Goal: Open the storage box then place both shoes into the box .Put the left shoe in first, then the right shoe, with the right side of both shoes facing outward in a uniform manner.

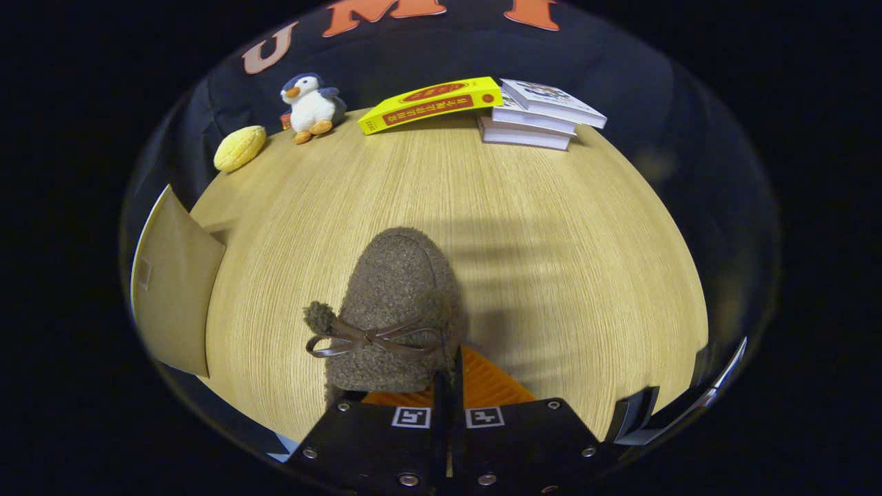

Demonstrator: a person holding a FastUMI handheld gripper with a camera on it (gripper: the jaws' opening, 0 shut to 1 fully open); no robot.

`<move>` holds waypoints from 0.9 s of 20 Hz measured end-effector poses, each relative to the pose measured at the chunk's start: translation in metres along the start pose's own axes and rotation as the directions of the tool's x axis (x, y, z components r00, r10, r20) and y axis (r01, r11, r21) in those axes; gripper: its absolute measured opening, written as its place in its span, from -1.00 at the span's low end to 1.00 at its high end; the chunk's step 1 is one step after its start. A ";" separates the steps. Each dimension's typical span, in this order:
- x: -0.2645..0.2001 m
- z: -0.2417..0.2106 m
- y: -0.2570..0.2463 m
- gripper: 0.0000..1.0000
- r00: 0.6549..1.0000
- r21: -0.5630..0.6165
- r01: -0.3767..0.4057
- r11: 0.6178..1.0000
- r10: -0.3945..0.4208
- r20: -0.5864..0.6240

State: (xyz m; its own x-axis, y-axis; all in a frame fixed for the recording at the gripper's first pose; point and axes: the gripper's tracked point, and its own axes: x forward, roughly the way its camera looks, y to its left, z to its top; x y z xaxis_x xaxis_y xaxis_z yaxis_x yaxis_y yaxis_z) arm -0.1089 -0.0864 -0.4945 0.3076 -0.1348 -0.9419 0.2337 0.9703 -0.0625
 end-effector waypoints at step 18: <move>-0.149 0.073 0.176 -0.92 0.971 -0.018 -0.207 0.978 0.207 0.123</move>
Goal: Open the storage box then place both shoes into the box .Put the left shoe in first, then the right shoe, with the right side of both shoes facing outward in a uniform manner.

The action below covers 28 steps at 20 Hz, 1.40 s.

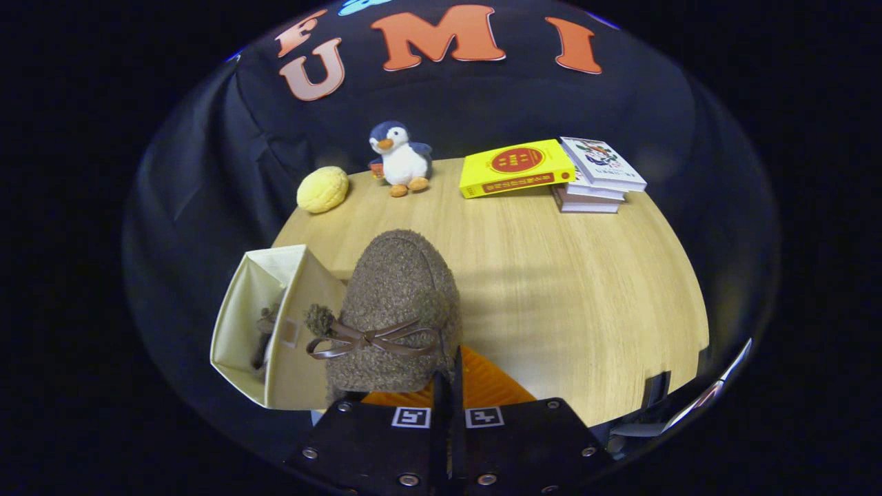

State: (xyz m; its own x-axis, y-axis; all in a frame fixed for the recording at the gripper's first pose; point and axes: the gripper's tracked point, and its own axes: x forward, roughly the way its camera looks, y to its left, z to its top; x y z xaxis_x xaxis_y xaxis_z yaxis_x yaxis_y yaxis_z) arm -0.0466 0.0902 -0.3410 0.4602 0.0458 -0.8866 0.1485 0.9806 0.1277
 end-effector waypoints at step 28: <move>0.086 -0.048 0.202 -0.64 0.974 -0.147 0.075 0.986 -0.104 -0.202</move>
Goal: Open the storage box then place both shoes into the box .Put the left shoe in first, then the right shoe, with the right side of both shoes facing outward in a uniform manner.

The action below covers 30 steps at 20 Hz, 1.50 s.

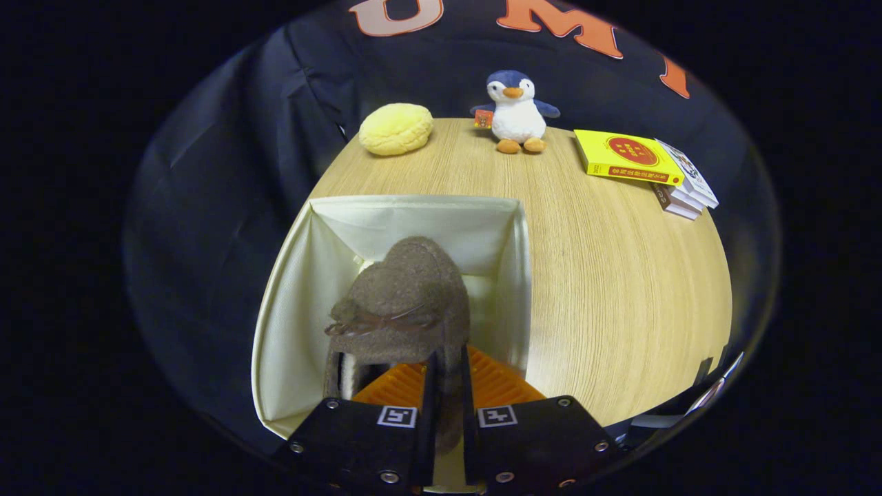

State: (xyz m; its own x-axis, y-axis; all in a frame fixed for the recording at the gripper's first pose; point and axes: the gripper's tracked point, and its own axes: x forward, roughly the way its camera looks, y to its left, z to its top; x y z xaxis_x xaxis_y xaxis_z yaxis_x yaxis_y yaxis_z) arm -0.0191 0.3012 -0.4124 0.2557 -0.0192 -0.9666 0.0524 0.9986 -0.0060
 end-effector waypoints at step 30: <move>-0.278 0.129 -0.268 0.92 0.592 -0.017 -0.146 0.989 0.101 0.799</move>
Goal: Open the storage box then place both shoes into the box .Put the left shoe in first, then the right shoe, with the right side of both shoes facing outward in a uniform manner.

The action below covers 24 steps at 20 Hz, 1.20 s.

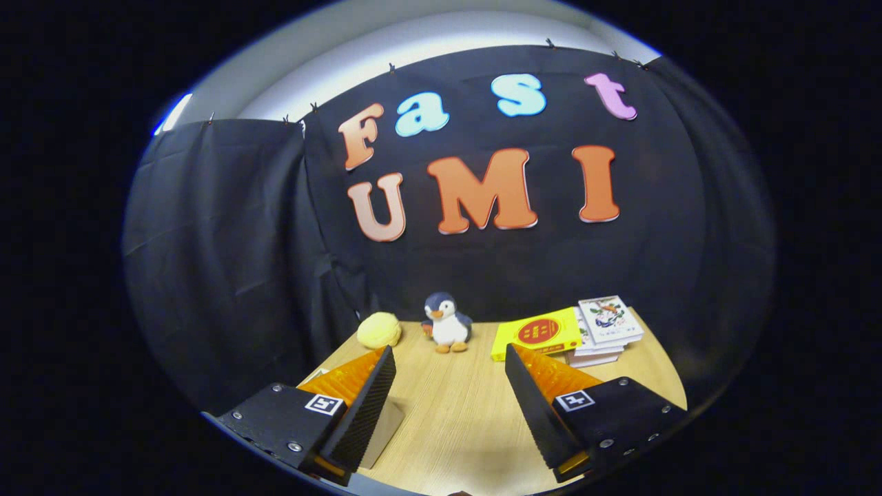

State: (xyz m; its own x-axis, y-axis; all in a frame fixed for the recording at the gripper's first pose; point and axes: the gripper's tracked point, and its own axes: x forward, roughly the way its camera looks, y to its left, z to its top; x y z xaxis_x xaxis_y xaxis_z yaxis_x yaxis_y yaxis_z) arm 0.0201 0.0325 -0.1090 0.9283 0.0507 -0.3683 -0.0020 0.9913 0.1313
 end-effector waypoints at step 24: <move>-0.080 0.081 -0.107 0.94 0.892 -0.060 0.220 0.974 -0.176 0.416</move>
State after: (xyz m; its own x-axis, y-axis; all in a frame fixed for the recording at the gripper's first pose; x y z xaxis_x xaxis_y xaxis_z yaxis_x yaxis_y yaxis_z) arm -0.0239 -0.0870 -0.0193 0.9832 -0.1800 0.0310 0.1803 0.9836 -0.0081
